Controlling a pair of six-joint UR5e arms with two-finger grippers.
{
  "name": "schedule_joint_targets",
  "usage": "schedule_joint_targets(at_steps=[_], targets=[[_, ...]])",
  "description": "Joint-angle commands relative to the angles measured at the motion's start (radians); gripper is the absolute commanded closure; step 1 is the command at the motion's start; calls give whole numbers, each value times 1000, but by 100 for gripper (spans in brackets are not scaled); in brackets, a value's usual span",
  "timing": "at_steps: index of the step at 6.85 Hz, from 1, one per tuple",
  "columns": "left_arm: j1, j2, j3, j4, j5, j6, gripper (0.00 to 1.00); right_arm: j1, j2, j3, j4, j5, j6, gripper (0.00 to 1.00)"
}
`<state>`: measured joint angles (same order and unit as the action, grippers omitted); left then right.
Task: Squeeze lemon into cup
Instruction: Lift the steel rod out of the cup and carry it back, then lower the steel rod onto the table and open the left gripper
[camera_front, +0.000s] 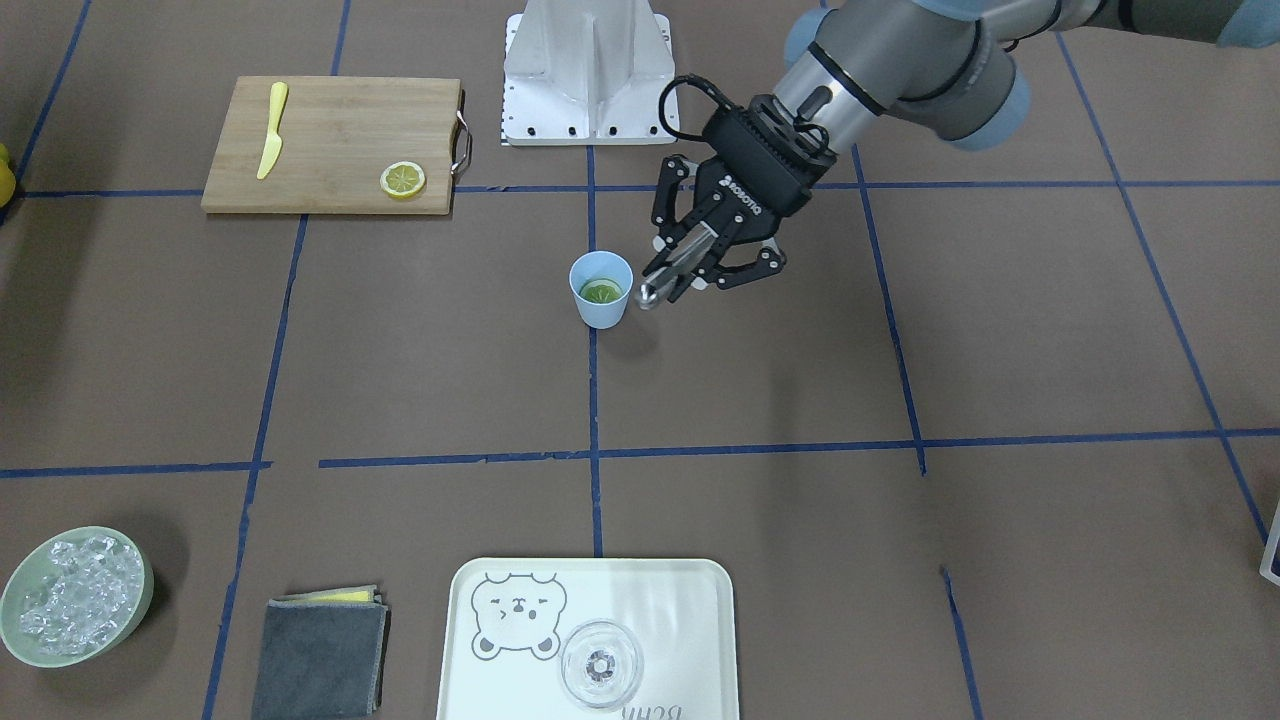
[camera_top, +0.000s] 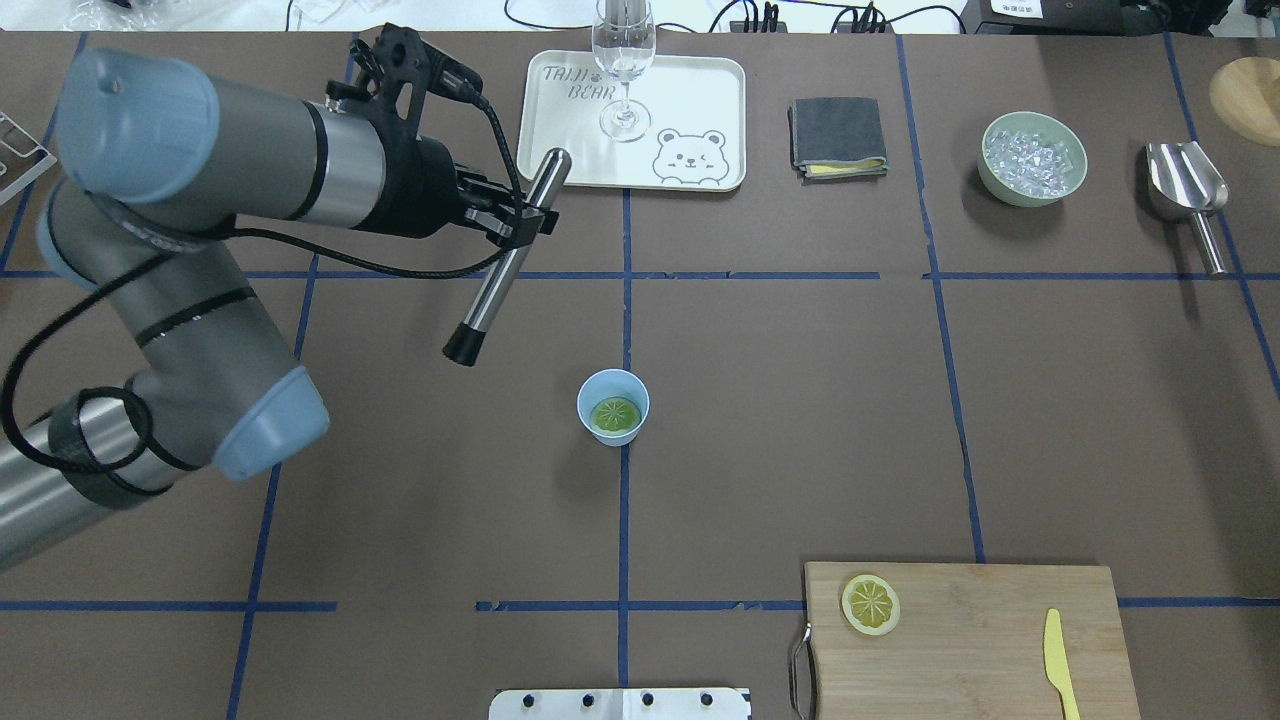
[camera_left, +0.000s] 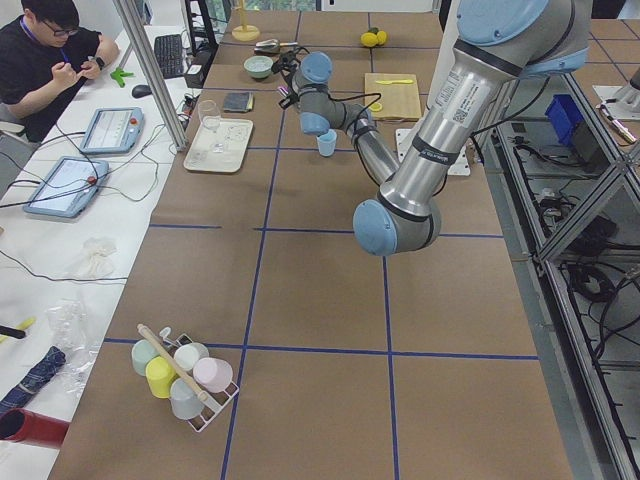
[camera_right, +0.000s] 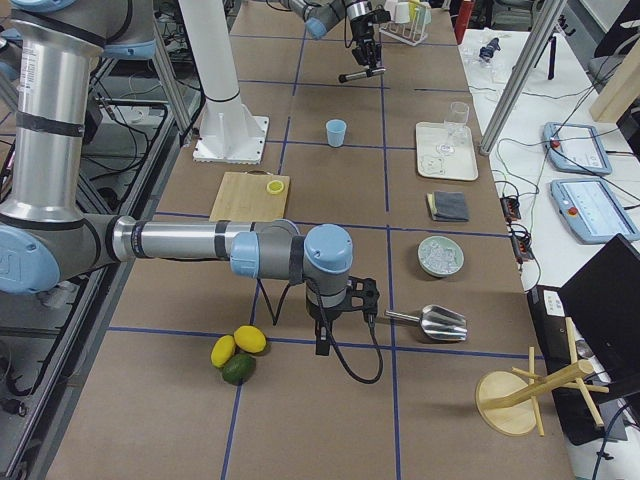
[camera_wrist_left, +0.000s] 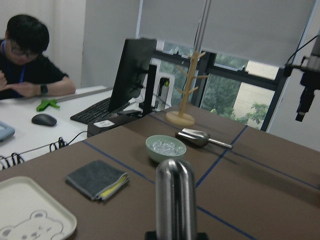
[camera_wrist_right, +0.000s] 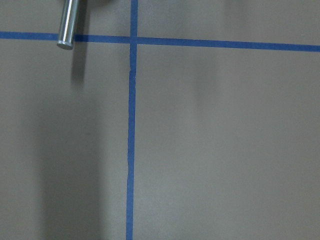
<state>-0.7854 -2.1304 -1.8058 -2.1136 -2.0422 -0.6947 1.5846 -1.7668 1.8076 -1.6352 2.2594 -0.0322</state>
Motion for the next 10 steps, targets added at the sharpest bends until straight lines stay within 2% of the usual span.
schedule_joint_targets(at_steps=[1, 2, 3, 4, 5, 7, 9, 10], targets=[[-118, 32, -38, 330, -121, -5, 100, 0, 1, -2, 0, 2, 0, 0], [-126, 73, -33, 380, -119, -35, 100, 0, 1, -7, 0, 2, 0, 0], [-150, 125, -24, 386, -113, -157, 100, 0, 1, -11, 0, 2, 0, 0], [-156, 163, 2, 386, -92, -170, 100, 0, 1, -11, 0, 2, 0, 0], [-156, 208, 12, 386, -10, -177, 100, 0, 1, -14, 2, 2, 0, 0], [-153, 286, 75, 353, 43, -169, 100, 0, 3, -16, 2, 2, 0, 0], [-147, 288, 138, 323, 57, -174, 100, 0, 3, -20, 26, 2, 0, 0], [-143, 288, 164, 287, 57, -175, 100, 0, 3, -63, 81, 2, 2, 0]])
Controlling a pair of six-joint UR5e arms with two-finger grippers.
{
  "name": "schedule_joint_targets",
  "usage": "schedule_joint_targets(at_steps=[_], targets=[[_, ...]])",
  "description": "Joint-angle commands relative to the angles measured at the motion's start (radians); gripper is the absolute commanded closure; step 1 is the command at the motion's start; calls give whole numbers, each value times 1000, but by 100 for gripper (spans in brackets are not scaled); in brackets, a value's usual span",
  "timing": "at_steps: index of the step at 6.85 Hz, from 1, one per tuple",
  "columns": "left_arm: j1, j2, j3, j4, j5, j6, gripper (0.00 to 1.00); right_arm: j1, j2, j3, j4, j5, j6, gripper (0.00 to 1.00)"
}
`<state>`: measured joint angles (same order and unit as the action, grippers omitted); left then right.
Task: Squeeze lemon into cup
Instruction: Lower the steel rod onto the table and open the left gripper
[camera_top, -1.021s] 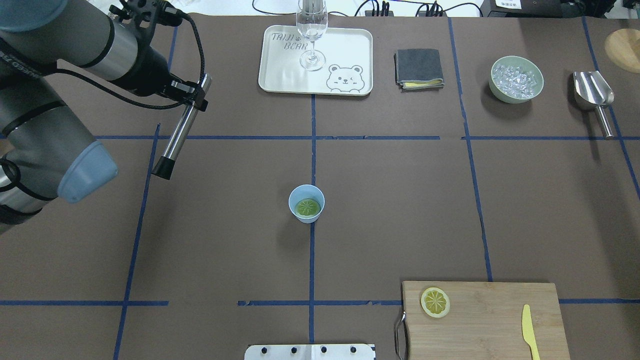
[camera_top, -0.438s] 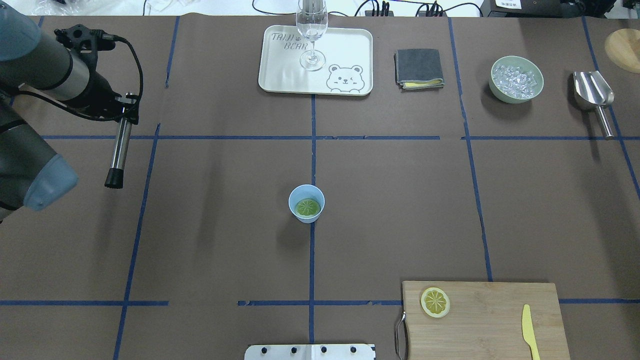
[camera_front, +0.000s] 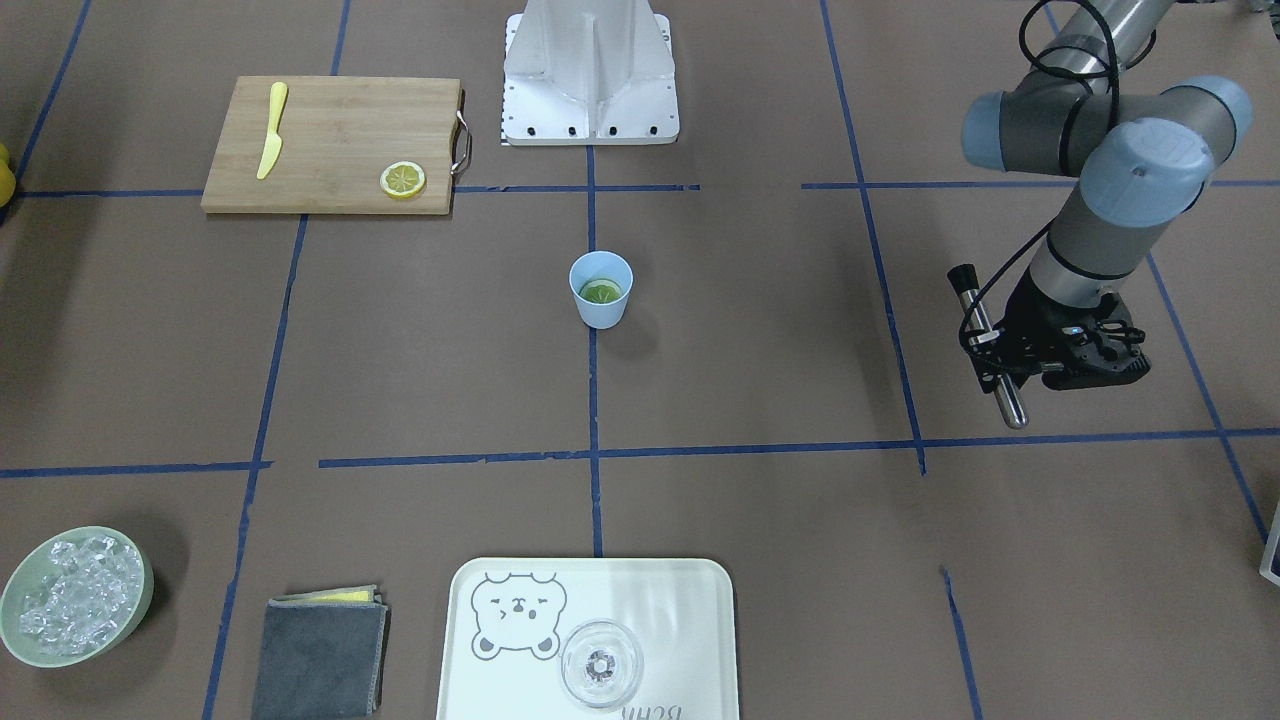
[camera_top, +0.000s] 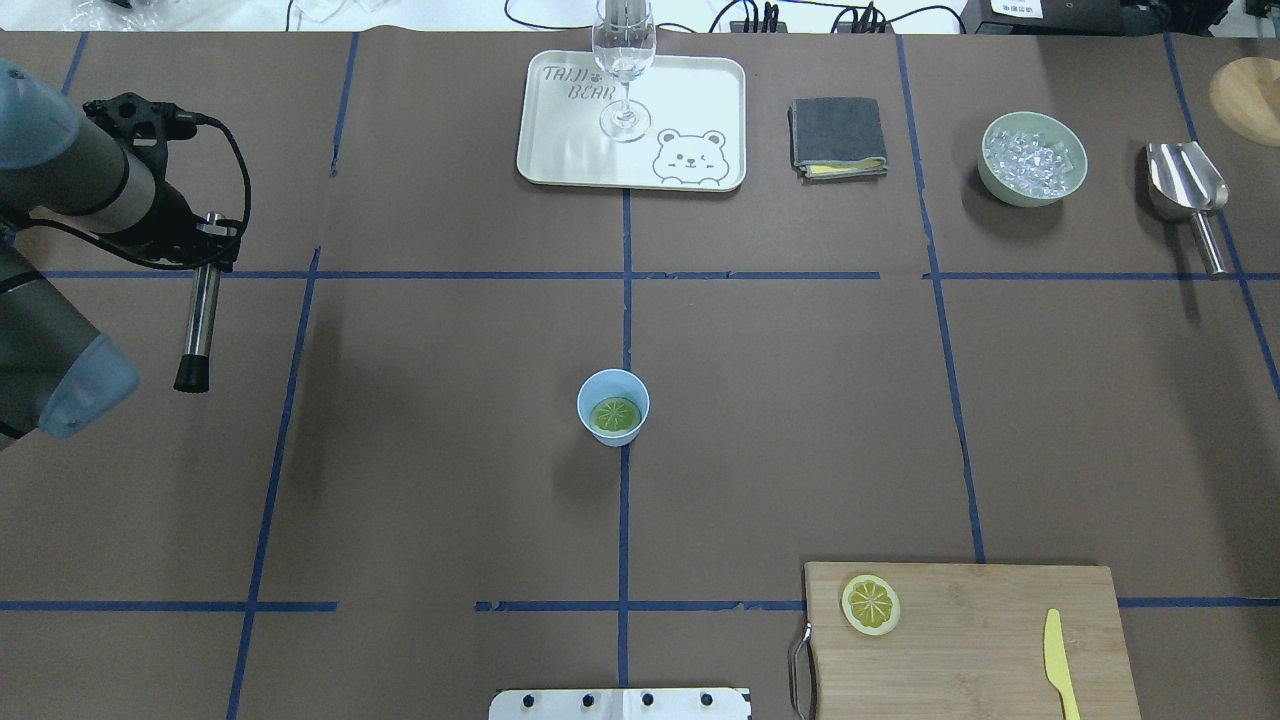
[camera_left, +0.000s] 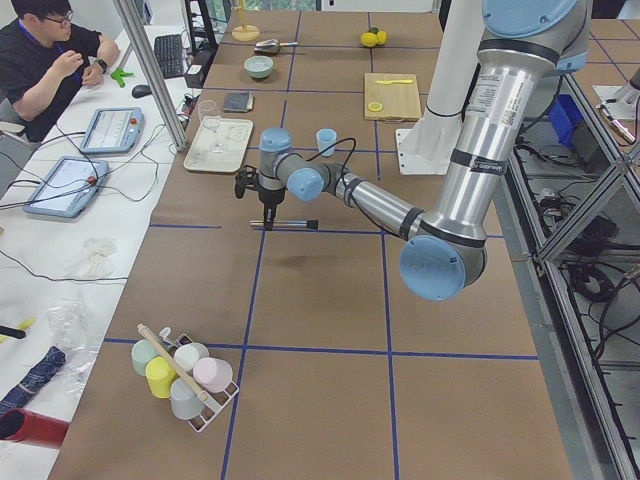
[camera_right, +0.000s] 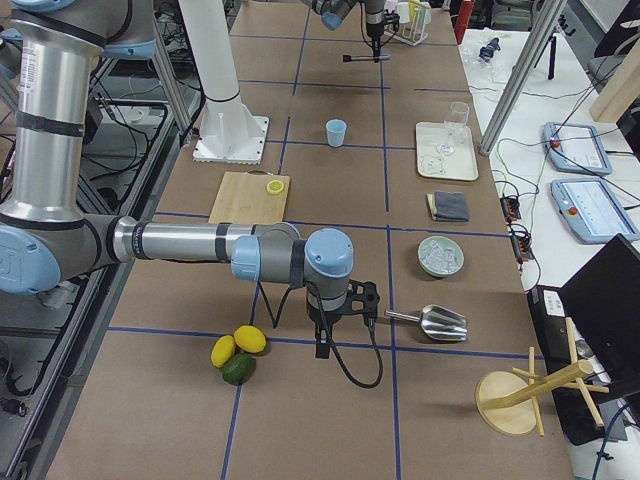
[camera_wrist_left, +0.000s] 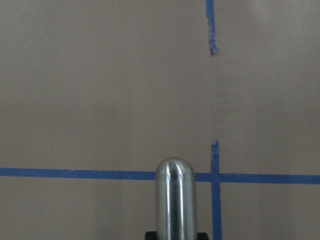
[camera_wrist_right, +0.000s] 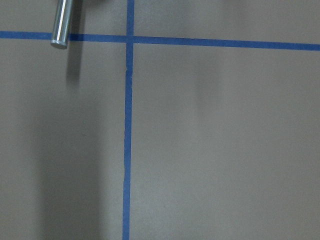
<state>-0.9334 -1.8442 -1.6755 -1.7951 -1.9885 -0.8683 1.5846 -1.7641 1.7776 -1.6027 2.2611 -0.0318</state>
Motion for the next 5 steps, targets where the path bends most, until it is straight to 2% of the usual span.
schedule_joint_targets(at_steps=[1, 2, 5], targets=[[16, 8, 62, -71, 7, 0, 100, 0, 0, -59, 99, 0, 3, 0], [57, 8, 75, -84, 51, -8, 100, 0, 0, -59, 102, 0, 4, 0], [111, 2, 92, -84, 89, 12, 100, 0, 2, -55, 102, 0, 6, 0]])
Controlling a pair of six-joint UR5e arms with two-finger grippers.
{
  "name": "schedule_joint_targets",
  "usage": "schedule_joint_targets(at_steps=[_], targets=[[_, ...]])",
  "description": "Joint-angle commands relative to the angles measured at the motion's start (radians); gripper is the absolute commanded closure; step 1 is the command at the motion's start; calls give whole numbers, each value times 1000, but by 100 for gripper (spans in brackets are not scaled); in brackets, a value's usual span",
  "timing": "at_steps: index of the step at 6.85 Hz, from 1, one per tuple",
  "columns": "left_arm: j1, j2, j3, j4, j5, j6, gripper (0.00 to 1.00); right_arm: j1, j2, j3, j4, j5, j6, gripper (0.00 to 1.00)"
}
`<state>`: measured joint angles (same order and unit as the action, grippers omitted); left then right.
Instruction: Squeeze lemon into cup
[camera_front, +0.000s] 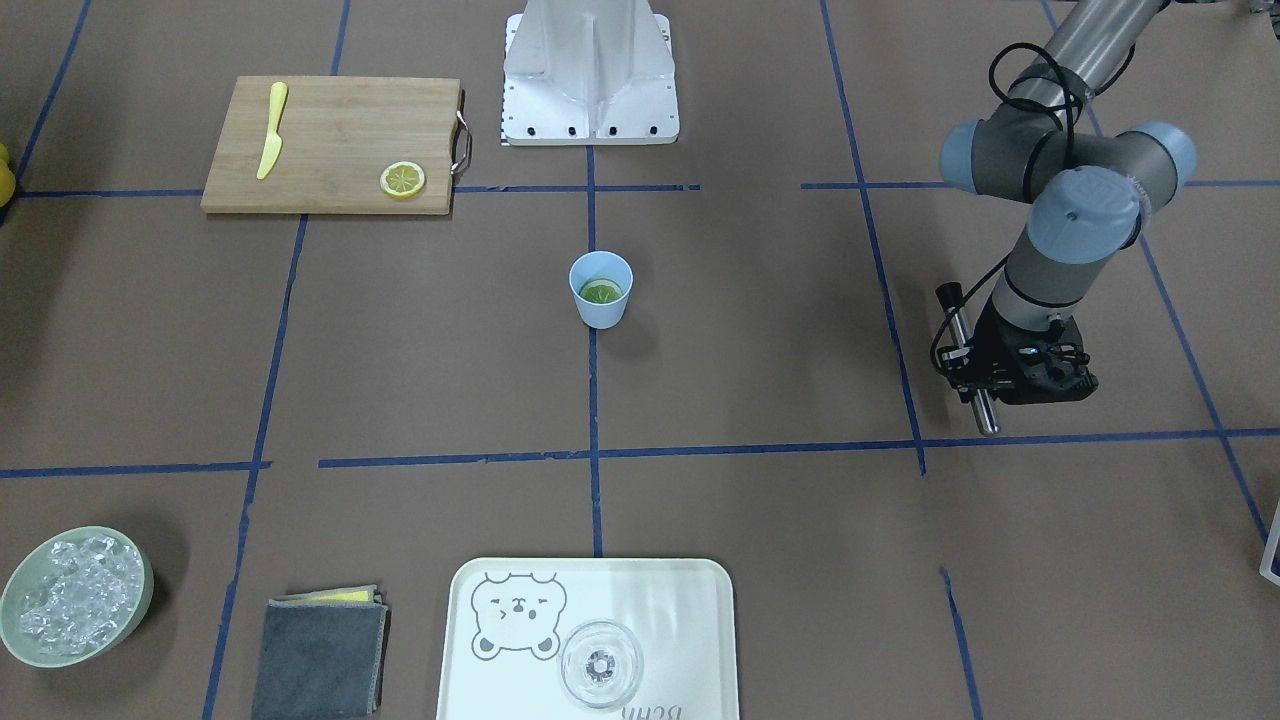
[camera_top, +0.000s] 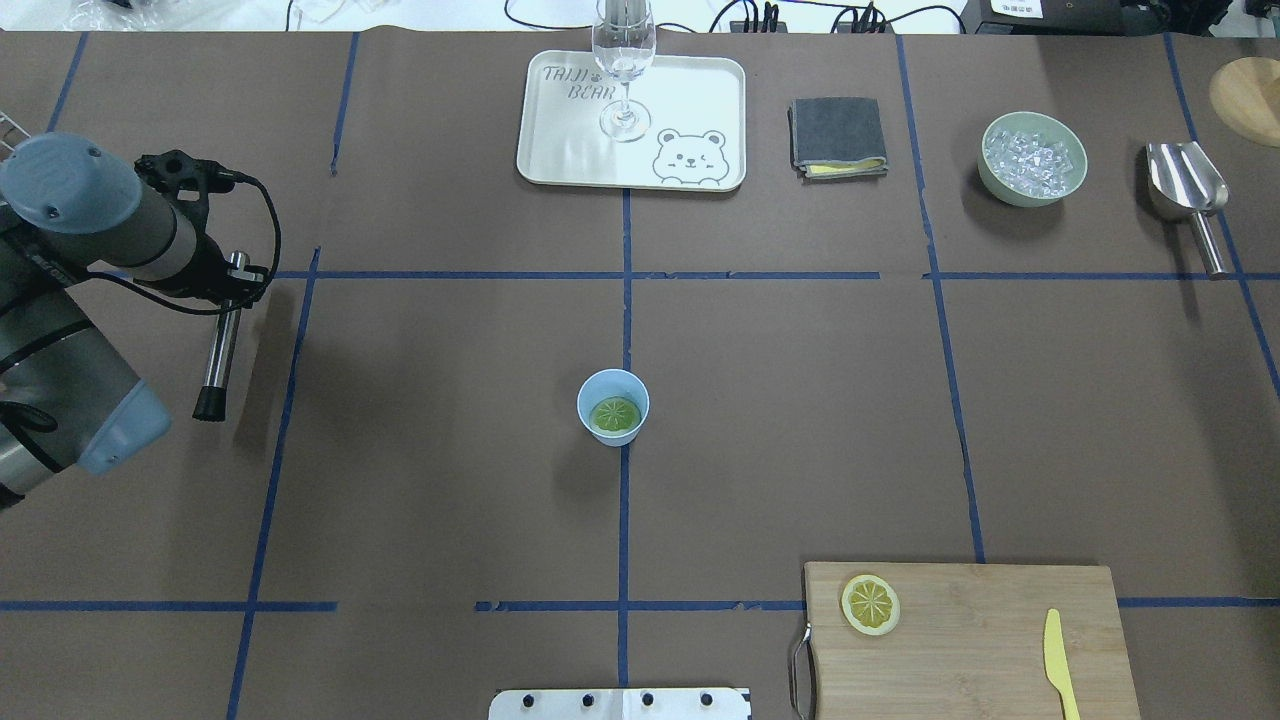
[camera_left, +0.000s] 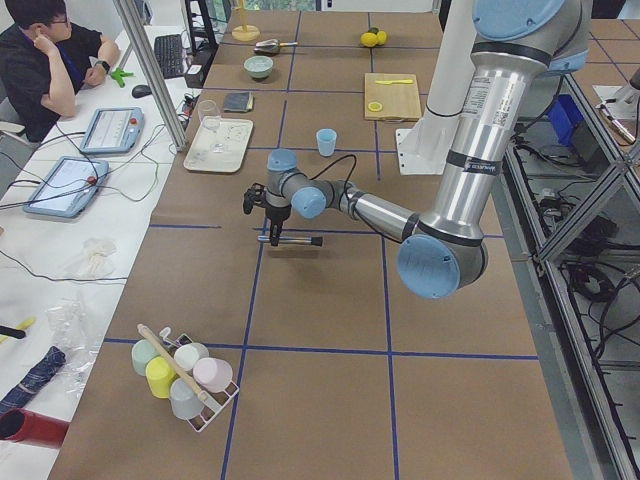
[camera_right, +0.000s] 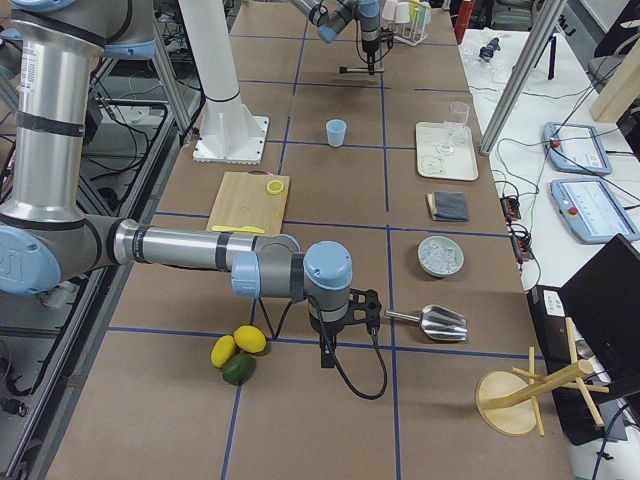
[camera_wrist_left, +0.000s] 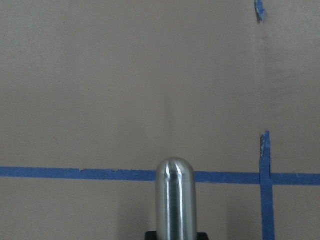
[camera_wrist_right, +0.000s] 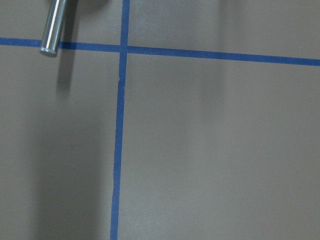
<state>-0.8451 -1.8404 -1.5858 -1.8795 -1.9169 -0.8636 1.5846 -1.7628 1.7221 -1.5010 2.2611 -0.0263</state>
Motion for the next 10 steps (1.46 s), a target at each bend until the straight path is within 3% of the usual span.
schedule_joint_targets(at_steps=[1, 3, 5, 6, 7, 8, 10], targets=[[35, -3, 0, 0, 21, 18, 100, 0, 0, 1, 1, 0, -1, 0], [49, -2, 3, 2, 21, 23, 100, 0, 0, 1, 1, 0, -1, 0], [49, 6, 4, 2, 22, 23, 66, 0, 0, 1, 2, 0, 0, 0], [49, 7, 6, 2, 22, 23, 64, 0, 0, 2, 2, 0, -1, 0], [49, 7, 3, 3, 22, 23, 17, 0, 0, 2, 2, 2, -1, 0], [49, 7, 0, 3, 22, 23, 0, 0, 0, 4, 2, 0, -1, 0], [40, 6, -46, 6, 15, 21, 0, 0, 0, 2, 2, 3, -1, 0]])
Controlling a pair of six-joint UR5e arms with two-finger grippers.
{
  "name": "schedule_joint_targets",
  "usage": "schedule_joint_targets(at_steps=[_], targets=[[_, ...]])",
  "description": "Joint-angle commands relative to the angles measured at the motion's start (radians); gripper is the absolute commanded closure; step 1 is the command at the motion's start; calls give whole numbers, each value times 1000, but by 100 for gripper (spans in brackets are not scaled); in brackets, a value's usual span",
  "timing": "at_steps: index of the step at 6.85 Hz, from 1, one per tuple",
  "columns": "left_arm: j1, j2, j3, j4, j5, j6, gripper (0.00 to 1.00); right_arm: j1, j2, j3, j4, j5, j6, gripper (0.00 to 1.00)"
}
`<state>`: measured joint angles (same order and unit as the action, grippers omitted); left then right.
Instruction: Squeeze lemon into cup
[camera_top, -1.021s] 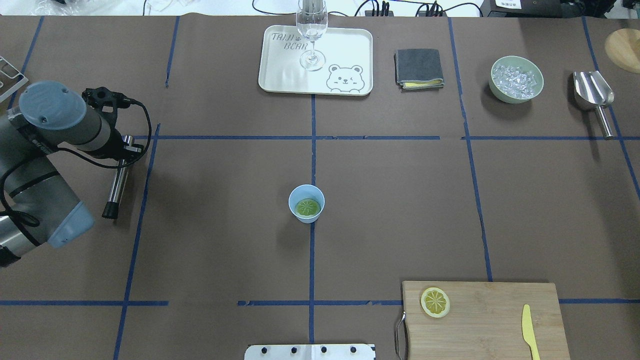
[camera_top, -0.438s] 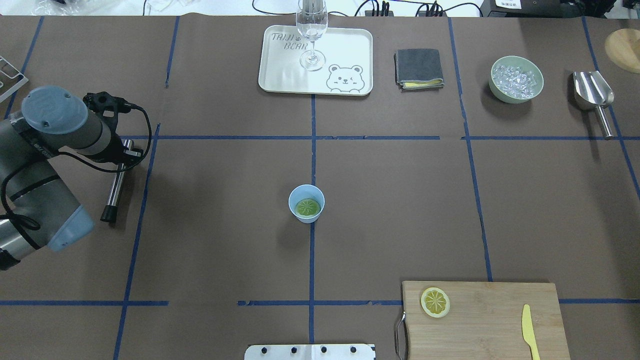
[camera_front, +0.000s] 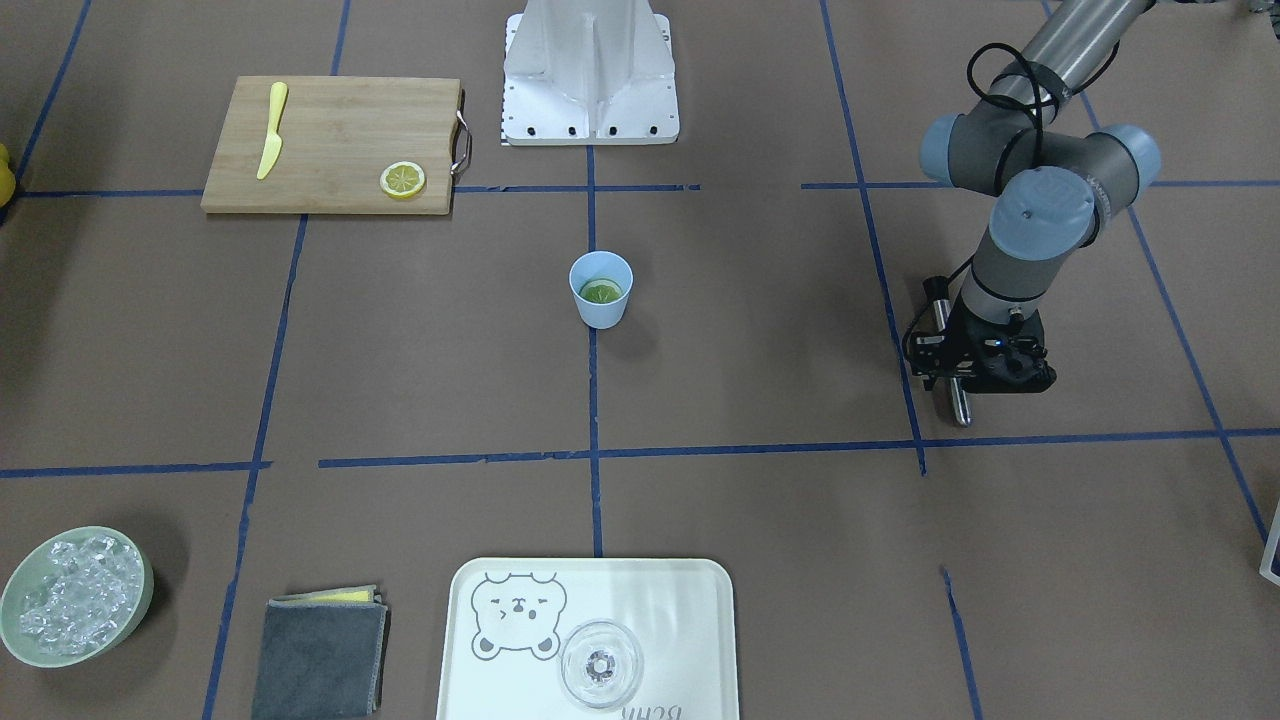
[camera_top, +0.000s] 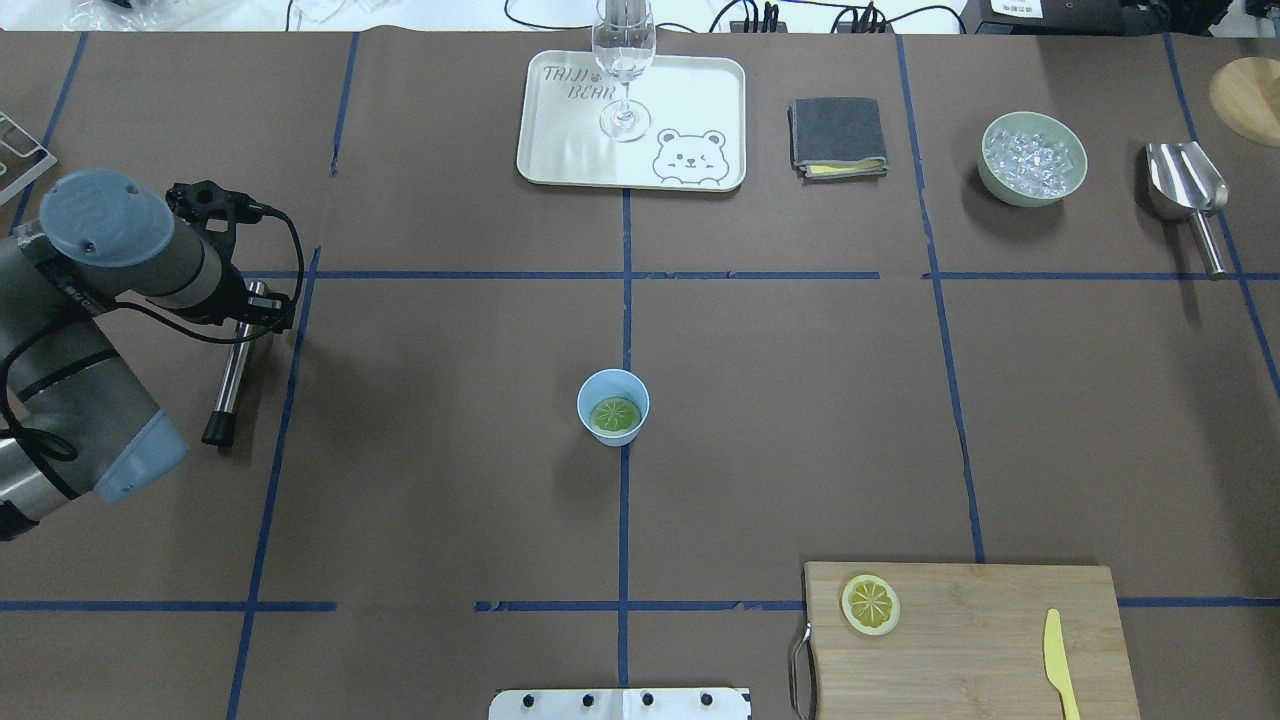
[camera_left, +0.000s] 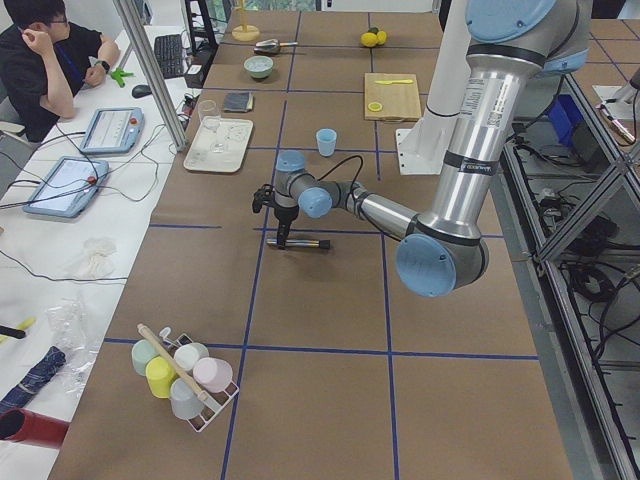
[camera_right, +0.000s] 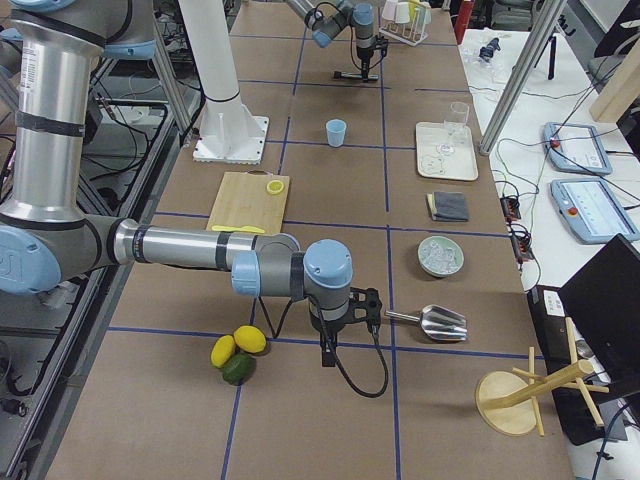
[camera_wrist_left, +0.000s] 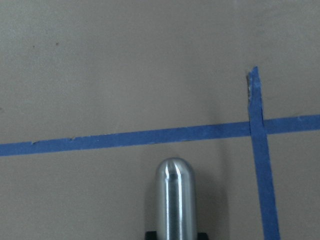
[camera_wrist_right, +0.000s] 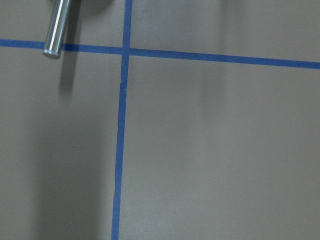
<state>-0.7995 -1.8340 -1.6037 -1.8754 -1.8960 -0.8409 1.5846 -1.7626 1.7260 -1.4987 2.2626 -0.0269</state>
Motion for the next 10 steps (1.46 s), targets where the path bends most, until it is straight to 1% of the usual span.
schedule_joint_targets(at_steps=[1, 2, 3, 4, 5, 6, 7, 8, 9, 10], targets=[[-23, 1, -82, 8, -11, -9, 0, 0, -1, 0, 0, 2, -1, 0], [-87, 13, -85, 9, -17, -7, 0, 0, -2, 4, 2, 2, -1, 0], [-174, 39, -100, 9, -109, -1, 0, 0, -2, 6, 2, 2, -2, 0], [-285, 106, -93, 9, -208, 186, 0, 0, -2, 4, 2, 0, -2, 0], [-434, 126, -56, 39, -231, 473, 0, 0, 0, 4, 2, 0, -2, 0], [-537, 125, -26, 133, -227, 637, 0, -2, 0, 4, 2, 0, -1, 0], [-638, 122, -15, 238, -224, 719, 0, -2, 0, 4, 3, 0, -2, 0], [-711, 130, -10, 302, -236, 828, 0, 0, 0, 7, 3, 0, -4, 0], [-786, 222, -2, 291, -314, 839, 0, 0, 0, 7, 3, -1, -4, 0], [-823, 272, -5, 280, -445, 839, 0, -2, 5, 7, 2, -3, -4, 0]])
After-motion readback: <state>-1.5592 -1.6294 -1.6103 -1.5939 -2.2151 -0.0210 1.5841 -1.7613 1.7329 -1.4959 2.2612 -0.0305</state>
